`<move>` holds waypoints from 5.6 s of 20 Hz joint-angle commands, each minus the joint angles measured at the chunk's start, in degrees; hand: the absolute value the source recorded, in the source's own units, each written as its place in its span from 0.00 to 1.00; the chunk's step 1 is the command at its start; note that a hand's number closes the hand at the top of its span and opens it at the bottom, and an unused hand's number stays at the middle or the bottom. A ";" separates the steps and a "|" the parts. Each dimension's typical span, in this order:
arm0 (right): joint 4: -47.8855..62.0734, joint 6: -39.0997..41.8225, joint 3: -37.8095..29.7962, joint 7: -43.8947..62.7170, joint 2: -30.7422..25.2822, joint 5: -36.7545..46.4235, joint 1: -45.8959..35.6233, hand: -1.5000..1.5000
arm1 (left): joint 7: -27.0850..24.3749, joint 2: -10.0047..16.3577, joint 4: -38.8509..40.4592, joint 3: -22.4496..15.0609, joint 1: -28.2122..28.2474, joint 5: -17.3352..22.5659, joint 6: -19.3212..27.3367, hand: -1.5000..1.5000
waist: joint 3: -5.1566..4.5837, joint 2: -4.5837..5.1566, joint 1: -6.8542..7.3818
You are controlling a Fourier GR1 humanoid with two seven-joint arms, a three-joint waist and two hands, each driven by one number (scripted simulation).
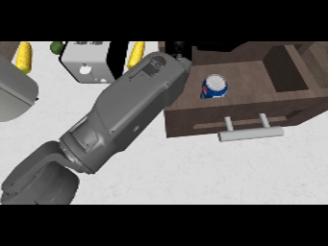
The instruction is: Pick up the can, place it into the drawer and close the drawer
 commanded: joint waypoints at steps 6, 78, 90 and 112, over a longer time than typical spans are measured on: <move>-2.02 1.48 0.03 -1.75 1.35 0.67 0.80 0.00 | -4.16 -0.01 2.26 -0.60 0.02 3.73 0.15 0.00 | 0.01 0.04 -0.23; 105.70 -60.83 29.11 -27.31 -4.93 104.64 -69.69 0.00 | 10.62 25.23 -34.23 1.12 17.29 -3.90 0.94 0.00 | 0.00 0.19 9.98; 116.73 -63.43 26.33 -25.28 -9.16 105.96 -82.01 0.00 | 14.51 24.31 -39.77 0.21 15.79 -6.91 6.25 0.00 | 0.05 0.60 11.26; 120.12 -44.03 3.46 -42.27 -8.93 81.32 -90.60 0.00 | 17.47 28.32 -46.40 1.48 20.04 -7.15 4.41 0.00 | 0.14 0.65 11.98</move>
